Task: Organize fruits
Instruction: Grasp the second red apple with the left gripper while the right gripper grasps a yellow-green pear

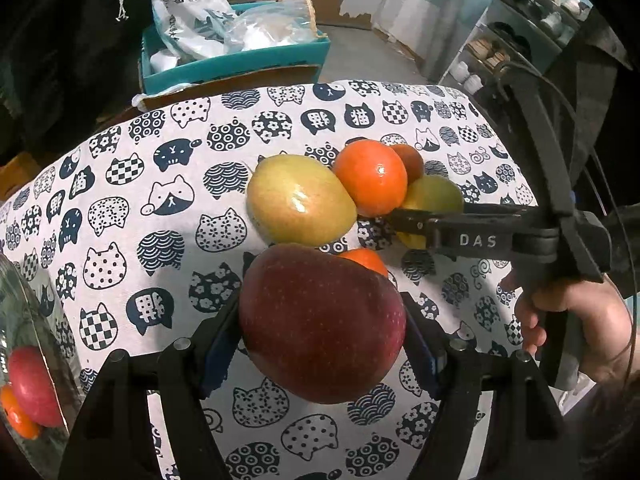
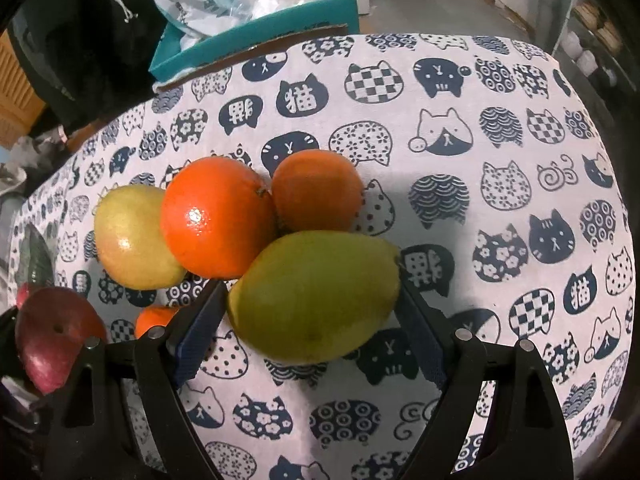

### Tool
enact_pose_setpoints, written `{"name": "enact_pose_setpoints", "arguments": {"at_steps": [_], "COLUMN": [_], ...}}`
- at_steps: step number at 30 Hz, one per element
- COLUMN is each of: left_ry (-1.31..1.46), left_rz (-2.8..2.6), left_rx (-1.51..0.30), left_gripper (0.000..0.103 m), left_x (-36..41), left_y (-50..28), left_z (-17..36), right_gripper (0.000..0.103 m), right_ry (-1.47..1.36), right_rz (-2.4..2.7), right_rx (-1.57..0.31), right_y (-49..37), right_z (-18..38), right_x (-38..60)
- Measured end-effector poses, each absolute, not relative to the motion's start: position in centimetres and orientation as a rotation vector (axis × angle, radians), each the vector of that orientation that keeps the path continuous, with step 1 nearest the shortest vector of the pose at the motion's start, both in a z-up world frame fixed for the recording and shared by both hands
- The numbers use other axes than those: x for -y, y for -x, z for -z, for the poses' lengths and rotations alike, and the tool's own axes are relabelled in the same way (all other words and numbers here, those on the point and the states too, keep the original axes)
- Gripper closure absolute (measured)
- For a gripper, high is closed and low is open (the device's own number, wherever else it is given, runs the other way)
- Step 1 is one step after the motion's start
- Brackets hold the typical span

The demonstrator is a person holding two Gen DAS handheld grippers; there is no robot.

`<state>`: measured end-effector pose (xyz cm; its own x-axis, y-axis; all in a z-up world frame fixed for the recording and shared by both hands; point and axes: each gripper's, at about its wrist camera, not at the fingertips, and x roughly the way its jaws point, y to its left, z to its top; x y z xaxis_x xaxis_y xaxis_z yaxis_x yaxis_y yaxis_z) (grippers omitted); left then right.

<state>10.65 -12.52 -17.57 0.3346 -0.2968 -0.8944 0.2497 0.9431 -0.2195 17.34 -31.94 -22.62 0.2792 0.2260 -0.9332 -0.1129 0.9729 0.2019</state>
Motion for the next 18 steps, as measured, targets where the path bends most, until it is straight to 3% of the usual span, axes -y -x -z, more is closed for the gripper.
{"name": "enact_pose_setpoints", "arguments": {"at_steps": [18], "left_ry": [0.062], "left_rz": [0.342], "left_rx": [-1.143], "left_gripper": [0.027], "left_x": [11.1], "left_y": [-10.0], "left_z": [16.1], "right_gripper": [0.022], "right_ry": [0.003], "right_rz": [-0.190], "right_rx": [-1.175], "right_y": [-15.3], "right_z": [20.1], "right_x": [31.1]}}
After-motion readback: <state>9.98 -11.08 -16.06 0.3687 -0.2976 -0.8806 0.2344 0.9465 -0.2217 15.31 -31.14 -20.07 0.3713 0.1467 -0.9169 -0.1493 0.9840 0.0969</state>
